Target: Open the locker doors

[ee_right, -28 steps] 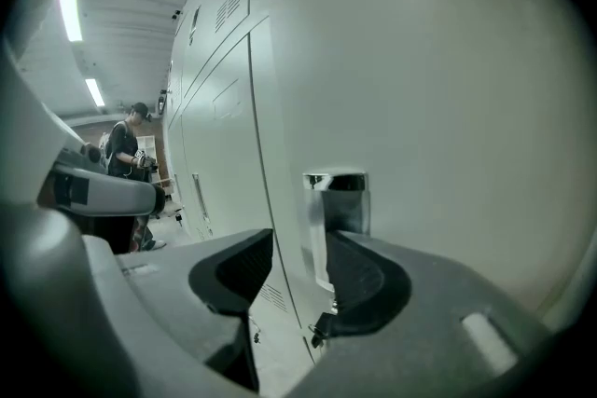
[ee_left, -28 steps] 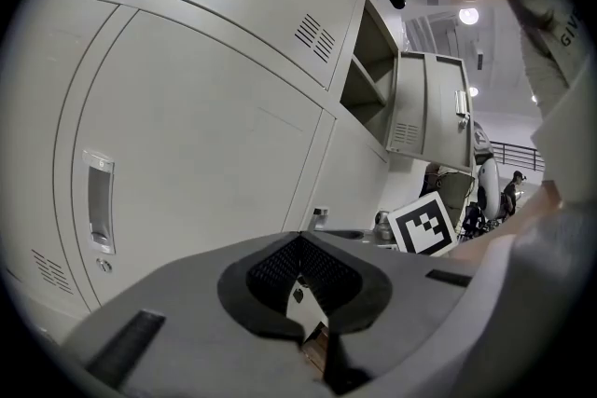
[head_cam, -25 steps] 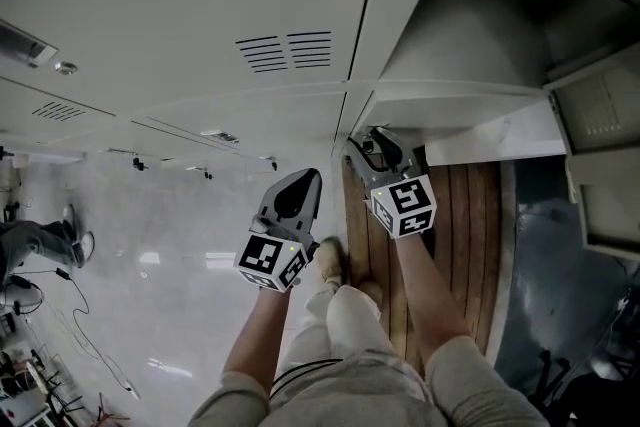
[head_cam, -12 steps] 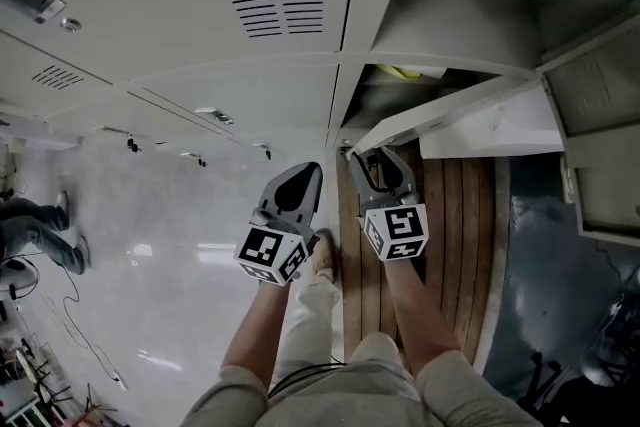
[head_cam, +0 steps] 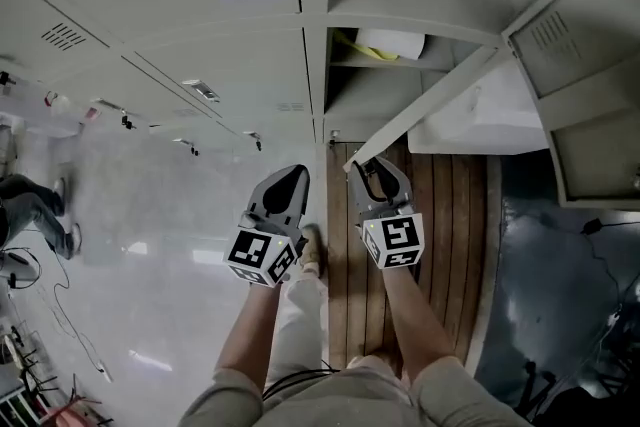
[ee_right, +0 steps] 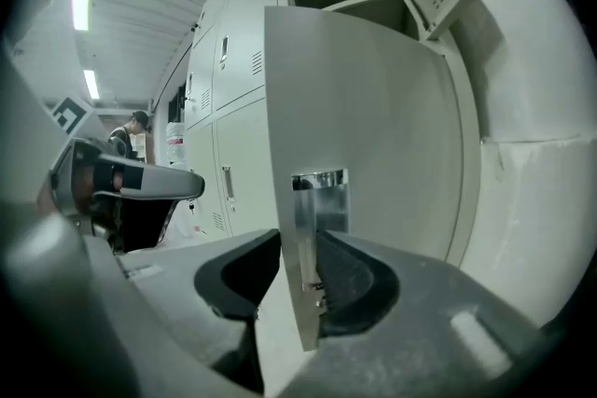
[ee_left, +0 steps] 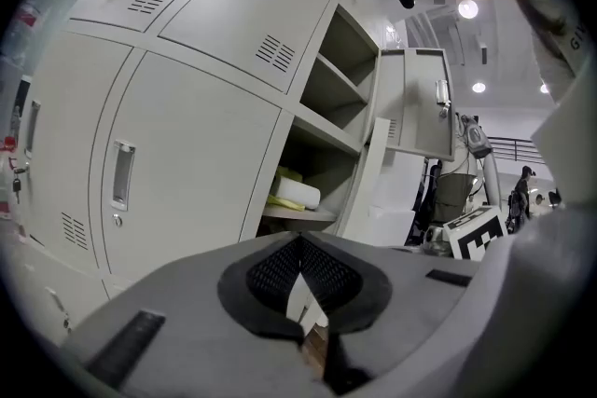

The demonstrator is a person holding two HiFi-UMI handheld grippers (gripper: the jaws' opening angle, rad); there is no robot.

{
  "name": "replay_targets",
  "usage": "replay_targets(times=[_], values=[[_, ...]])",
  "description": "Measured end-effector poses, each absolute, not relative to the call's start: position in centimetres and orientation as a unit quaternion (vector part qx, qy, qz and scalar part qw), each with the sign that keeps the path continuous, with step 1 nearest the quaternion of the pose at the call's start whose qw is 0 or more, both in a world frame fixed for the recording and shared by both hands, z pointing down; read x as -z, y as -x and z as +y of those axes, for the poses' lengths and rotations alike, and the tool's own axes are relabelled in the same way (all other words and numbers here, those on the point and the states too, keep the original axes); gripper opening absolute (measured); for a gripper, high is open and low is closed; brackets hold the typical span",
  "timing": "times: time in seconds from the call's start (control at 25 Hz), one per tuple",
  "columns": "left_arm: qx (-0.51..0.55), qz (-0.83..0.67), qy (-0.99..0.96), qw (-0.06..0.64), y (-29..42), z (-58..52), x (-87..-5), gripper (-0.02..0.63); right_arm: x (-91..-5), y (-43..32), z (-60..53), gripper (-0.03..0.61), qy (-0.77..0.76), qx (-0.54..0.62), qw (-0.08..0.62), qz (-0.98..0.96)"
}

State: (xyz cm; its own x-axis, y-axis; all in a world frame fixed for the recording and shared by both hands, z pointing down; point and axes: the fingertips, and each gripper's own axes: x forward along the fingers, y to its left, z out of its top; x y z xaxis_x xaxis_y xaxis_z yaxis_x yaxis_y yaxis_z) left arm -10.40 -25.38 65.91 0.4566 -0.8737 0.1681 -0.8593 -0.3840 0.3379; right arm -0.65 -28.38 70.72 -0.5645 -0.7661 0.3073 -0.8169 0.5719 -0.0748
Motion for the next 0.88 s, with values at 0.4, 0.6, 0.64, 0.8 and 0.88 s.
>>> replay_targets(times=[0.4,0.6,0.64,0.8,0.88], values=[[0.018,-0.511,-0.840,0.182,7.2,-22.6,-64.4,-0.002,-70.5,-5.3,-23.9,0.124,-0.465,-0.104,0.130,-0.870],[0.020,-0.501,-0.847,0.176,5.8,-22.2,-63.6,-0.002,-70.4,-8.6,-22.3,0.117,-0.492,-0.105,0.133,-0.854],[0.021,-0.500,-0.848,0.175,5.5,-22.1,-63.5,-0.002,-70.4,-9.2,-22.0,0.117,-0.498,-0.104,0.133,-0.850],[0.019,-0.495,-0.851,0.174,4.7,-21.6,-63.4,-0.002,-70.3,-11.3,-21.3,0.117,-0.525,-0.101,0.134,-0.834],[0.018,-0.494,-0.852,0.174,4.6,-21.3,-63.3,-0.002,-70.3,-12.4,-21.0,0.116,-0.540,-0.105,0.133,-0.825]])
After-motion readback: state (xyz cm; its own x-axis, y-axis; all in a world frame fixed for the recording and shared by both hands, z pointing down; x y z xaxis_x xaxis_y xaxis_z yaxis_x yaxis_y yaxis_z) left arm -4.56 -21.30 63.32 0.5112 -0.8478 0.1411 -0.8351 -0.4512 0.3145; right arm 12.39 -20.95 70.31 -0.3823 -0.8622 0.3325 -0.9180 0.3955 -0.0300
